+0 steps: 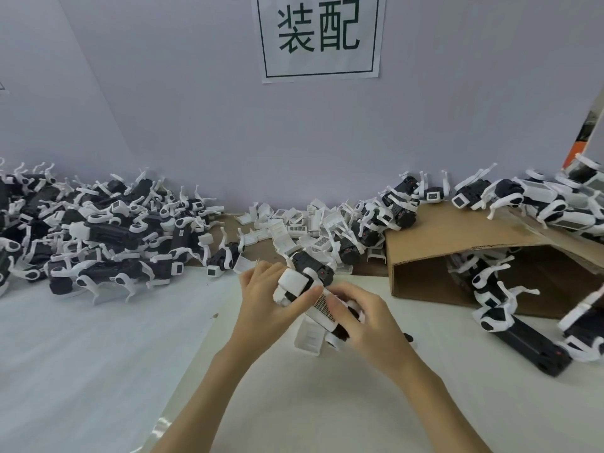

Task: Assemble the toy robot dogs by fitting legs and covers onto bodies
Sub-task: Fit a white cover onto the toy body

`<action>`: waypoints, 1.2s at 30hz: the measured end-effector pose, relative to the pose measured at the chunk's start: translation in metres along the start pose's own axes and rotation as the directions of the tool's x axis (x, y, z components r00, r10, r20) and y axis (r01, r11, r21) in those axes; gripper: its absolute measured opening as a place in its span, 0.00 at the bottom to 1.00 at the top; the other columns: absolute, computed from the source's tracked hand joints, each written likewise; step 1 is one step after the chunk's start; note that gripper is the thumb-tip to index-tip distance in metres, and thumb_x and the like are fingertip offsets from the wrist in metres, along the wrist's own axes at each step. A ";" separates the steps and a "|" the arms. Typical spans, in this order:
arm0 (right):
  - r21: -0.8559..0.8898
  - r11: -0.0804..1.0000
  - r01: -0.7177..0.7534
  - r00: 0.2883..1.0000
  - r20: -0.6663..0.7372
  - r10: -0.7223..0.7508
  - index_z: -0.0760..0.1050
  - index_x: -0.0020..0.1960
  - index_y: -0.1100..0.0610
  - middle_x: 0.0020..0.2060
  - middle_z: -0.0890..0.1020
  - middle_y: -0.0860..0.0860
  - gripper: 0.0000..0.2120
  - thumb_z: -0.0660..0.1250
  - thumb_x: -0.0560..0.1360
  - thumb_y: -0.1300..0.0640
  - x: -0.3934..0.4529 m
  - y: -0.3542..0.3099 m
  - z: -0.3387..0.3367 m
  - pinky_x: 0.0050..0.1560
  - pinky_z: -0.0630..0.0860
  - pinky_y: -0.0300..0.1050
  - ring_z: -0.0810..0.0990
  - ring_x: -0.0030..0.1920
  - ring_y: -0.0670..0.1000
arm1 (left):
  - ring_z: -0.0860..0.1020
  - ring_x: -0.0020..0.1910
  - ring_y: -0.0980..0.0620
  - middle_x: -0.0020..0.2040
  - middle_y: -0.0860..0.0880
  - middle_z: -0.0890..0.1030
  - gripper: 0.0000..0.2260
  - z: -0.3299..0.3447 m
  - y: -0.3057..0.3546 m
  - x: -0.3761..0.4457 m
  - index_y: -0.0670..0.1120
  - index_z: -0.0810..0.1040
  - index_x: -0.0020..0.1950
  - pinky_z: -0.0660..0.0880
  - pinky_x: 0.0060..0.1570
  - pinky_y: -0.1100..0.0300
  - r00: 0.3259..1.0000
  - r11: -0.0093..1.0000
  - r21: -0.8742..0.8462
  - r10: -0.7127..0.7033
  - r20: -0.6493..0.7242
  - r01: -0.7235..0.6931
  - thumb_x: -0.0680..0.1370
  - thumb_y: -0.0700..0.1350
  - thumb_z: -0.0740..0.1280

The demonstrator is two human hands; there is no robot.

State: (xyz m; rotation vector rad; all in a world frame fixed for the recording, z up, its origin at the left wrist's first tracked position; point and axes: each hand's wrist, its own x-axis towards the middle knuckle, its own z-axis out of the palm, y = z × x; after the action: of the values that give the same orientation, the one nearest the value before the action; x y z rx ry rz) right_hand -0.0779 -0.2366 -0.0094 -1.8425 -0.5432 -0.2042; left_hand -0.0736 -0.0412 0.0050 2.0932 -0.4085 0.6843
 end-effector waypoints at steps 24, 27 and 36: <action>-0.452 0.884 0.116 0.978 -0.106 -0.182 0.73 0.74 0.49 0.62 0.82 0.43 0.22 0.70 0.81 0.57 0.002 0.013 0.007 0.61 0.77 0.54 0.80 0.60 0.52 | 0.82 0.42 0.54 0.43 0.50 0.87 0.22 0.000 0.002 0.002 0.55 0.89 0.53 0.77 0.46 0.66 0.935 0.792 -0.501 -0.260 0.241 0.349 0.87 0.63 0.58; -0.585 0.802 0.126 0.959 -0.136 -0.250 0.75 0.73 0.51 0.62 0.81 0.46 0.24 0.74 0.78 0.58 0.000 0.012 0.015 0.62 0.77 0.53 0.79 0.61 0.52 | 0.85 0.51 0.54 0.51 0.56 0.87 0.18 0.009 0.001 0.000 0.61 0.85 0.56 0.81 0.50 0.62 0.943 0.850 -0.409 -0.279 0.182 0.331 0.80 0.70 0.63; 0.140 0.983 -0.119 0.991 0.081 0.108 0.75 0.69 0.43 0.60 0.83 0.40 0.25 0.76 0.74 0.45 0.004 0.007 0.003 0.61 0.78 0.37 0.79 0.65 0.42 | 0.86 0.52 0.42 0.51 0.46 0.86 0.23 -0.013 -0.011 0.006 0.53 0.83 0.58 0.85 0.50 0.49 0.945 0.744 -0.592 -0.312 0.103 0.310 0.66 0.54 0.83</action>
State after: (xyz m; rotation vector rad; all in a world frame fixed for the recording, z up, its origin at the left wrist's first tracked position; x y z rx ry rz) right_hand -0.0717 -0.2349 -0.0145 -1.7382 -0.4885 -0.0203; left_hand -0.0675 -0.0246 0.0080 1.4906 -0.2207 0.2944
